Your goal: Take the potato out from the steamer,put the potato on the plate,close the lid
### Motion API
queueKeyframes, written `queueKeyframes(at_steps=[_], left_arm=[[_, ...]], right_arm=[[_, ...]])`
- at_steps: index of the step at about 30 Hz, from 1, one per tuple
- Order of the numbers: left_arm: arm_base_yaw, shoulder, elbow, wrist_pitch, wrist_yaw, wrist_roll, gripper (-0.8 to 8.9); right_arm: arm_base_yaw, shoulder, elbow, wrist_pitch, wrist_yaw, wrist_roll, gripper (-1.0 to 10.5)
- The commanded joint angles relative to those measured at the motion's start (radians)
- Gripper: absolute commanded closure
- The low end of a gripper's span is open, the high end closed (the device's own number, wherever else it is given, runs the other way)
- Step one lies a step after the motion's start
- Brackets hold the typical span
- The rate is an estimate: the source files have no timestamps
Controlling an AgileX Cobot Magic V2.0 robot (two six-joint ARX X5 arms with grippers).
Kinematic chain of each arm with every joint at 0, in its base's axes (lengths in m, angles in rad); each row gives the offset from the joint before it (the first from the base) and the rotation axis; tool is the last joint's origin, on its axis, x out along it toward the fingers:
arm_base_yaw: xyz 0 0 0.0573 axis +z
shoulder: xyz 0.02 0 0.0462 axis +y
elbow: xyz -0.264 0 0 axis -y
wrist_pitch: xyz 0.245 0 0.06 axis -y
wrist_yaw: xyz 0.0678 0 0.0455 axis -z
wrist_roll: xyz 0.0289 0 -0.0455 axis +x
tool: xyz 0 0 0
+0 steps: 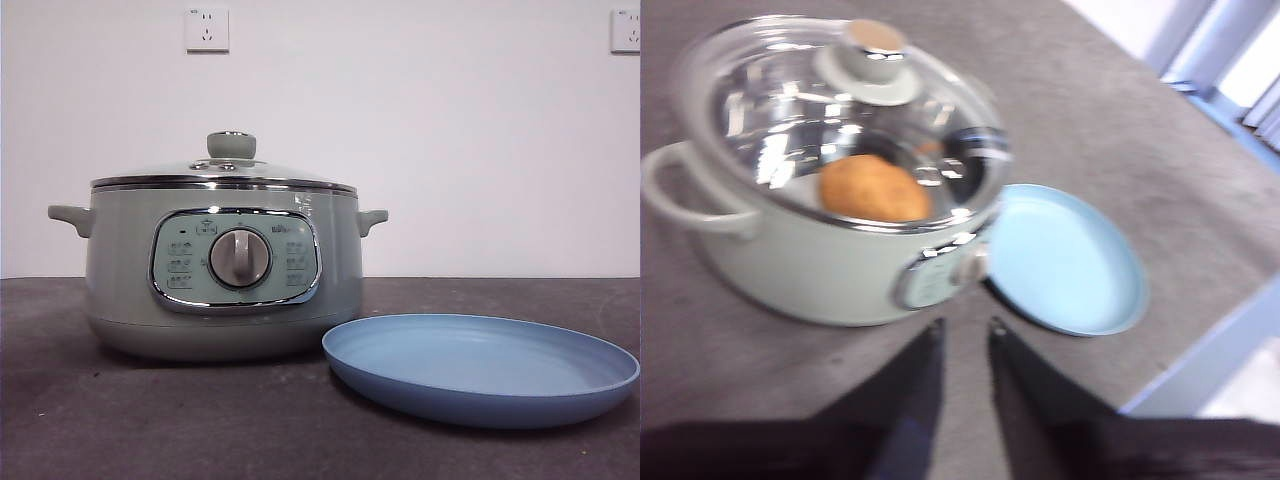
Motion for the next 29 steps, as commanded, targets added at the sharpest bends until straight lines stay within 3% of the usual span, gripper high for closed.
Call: queueKeyframes(at_steps=[1, 2, 3, 11, 19, 23, 29], left_arm=[[0.001, 0.0, 0.0, 0.005, -0.025, -0.006, 1.78], [0.001, 0.0, 0.0, 0.007, -0.023, -0.006, 1.82], [0.001, 0.0, 0.0, 0.01, -0.023, -0.006, 1.82], [0.001, 0.017, 0.003, 0.074, -0.025, -0.018, 1.82], [-0.019, 0.145, 0.053, 0.143, -0.024, -0.024, 1.84], [-0.064, 0.249, 0.121, 0.207, -0.035, -0.024, 1.85], [-0.174, 0.451, 0.269, 0.277, -0.135, -0.021, 1.85]], right_arm=[[0.002, -0.002, 0.002, 0.001, -0.003, -0.006, 4.7], [0.002, -0.002, 0.002, 0.001, -0.003, -0.002, 3.7], [0.002, -0.002, 0.002, 0.001, -0.003, 0.008, 3.4], [0.002, -0.001, 0.002, 0.001, -0.003, 0.019, 3.5], [0.002, 0.0, 0.002, 0.001, -0.003, 0.019, 3.5], [0.002, 0.005, 0.002, 0.001, -0.003, 0.019, 3.5], [0.002, 0.024, 0.002, 0.001, -0.003, 0.019, 3.5]])
